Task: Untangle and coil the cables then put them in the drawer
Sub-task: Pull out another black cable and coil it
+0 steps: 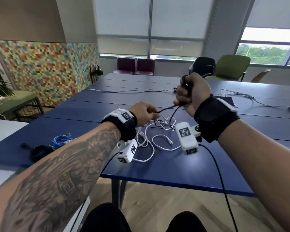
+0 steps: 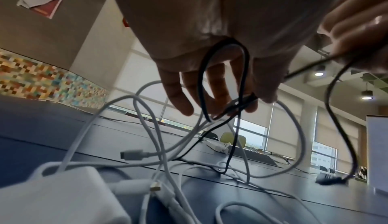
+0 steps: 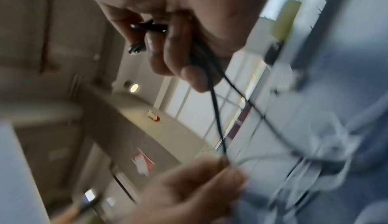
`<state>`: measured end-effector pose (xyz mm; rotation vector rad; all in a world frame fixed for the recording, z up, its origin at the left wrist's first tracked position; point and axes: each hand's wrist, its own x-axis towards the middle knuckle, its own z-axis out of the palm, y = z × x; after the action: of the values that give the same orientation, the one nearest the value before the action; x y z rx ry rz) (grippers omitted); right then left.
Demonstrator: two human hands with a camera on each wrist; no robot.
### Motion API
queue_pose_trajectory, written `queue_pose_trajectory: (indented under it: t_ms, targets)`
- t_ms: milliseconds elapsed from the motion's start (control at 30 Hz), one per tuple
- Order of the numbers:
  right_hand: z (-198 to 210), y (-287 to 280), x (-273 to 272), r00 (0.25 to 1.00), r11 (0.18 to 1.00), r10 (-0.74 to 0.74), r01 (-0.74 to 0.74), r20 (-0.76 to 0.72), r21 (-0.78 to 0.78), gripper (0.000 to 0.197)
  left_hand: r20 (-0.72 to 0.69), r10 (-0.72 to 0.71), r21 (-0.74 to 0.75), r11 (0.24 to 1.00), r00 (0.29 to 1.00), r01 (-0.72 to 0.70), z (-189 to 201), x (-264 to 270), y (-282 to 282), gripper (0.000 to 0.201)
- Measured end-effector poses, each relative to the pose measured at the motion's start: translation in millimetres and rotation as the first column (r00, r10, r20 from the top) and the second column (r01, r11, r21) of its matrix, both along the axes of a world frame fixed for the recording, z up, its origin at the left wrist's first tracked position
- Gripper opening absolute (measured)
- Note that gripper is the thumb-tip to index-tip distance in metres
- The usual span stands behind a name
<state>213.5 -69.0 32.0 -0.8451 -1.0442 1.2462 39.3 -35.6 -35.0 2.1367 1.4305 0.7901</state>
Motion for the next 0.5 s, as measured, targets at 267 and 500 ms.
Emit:
queue_pose_trajectory:
  t_ms: [267,500]
  targets:
    - [-46,11,39,-0.297,0.999,-0.037,-0.017,0.954,0.034,0.037,0.238,0.136,0.058,0.986,0.962,-0.154,4,-22,20,0.005]
    - [-18,3,39,0.429,0.926,-0.376,0.200,0.821,0.320,0.039,-0.122,0.202,0.133,0.974,0.972,-0.186,8,-22,19,0.065]
